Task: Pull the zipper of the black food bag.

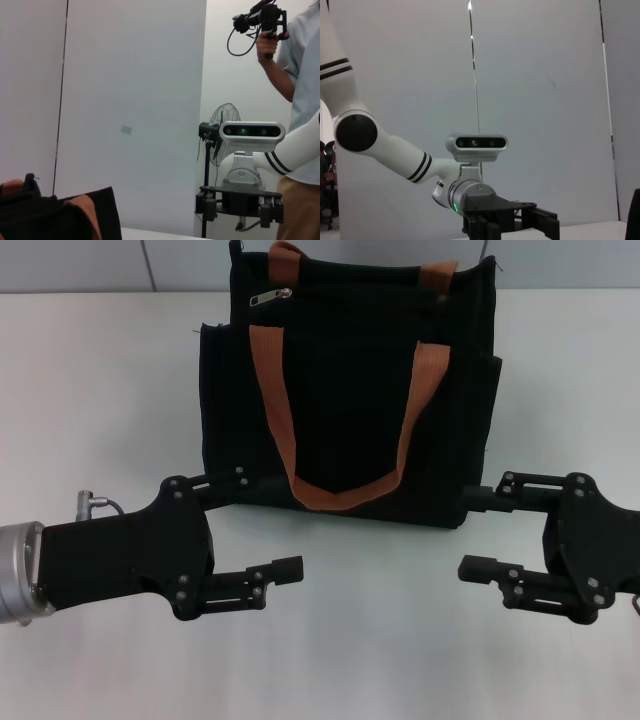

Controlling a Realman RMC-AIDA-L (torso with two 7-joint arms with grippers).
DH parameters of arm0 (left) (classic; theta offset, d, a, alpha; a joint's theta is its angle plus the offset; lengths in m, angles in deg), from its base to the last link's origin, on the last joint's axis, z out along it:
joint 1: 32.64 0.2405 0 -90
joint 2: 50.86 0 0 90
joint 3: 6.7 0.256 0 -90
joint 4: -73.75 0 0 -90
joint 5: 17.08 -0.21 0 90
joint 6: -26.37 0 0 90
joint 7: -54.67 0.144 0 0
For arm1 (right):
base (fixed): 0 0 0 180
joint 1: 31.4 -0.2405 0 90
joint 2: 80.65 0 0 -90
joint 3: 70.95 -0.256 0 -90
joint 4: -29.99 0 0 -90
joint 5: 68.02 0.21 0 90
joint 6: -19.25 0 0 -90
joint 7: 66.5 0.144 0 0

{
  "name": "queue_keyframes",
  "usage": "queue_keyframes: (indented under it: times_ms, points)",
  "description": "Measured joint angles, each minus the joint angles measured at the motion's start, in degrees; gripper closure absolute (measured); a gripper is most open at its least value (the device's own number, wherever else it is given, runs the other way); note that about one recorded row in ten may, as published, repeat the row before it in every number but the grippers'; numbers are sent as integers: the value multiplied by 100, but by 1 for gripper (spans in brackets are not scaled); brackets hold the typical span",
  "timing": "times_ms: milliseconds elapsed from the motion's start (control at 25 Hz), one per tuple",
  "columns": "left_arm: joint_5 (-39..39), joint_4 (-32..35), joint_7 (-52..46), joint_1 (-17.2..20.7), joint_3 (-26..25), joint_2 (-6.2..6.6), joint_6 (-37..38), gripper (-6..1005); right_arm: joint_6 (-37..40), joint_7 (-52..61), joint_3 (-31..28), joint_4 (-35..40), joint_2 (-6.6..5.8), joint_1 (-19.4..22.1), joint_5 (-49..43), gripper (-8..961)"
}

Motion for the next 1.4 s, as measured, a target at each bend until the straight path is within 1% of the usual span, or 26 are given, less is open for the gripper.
queue_keyframes:
  times_ms: [80,520,640,680,720,840,880,1040,1120,1200,1280,1320,1360,1400]
  points:
    - [-1,-2,0,-1,-1,-4,-23,246,-23,-3,3,13,32,-7,-2,358]
    - [-3,-30,2,7,-26,-20,-68,254,-75,-8,-27,-1,41,-32,-4,358]
    - [11,-34,62,58,-146,-47,-137,256,-142,-9,-33,-2,52,-32,2,358]
    - [38,-39,116,116,-462,-102,-198,257,-169,-10,-33,-2,77,-33,8,358]
    - [38,-39,116,116,-462,-102,-198,258,-169,-10,-33,-2,77,-33,8,358]
    - [46,-132,123,181,-1351,-240,-400,260,-188,-15,-35,-2,109,-42,17,358]
    - [47,-225,123,171,-1610,-261,-466,261,-219,-18,-21,-6,118,-47,33,358]
    - [86,-722,143,57,-2458,-275,-937,264,-247,-20,-5,-31,123,-50,46,358]
    - [132,-887,188,6,-2700,-280,-1296,266,-249,-21,0,-66,124,-57,48,358]
    - [142,-938,262,-38,-2743,-282,-1587,267,-250,-22,3,-92,129,-67,49,358]
    - [115,-942,379,-102,-2605,-278,-1866,269,-250,-23,3,-115,131,-69,52,358]
    - [115,-942,379,-102,-2605,-278,-1866,270,-250,-26,3,-137,132,-70,54,358]
    - [102,-942,454,-128,-2497,-276,-1967,270,-250,-28,2,-157,133,-71,56,358]
    - [100,-945,648,-187,-2242,-283,-2180,271,-250,-29,3,-175,133,-75,57,358]
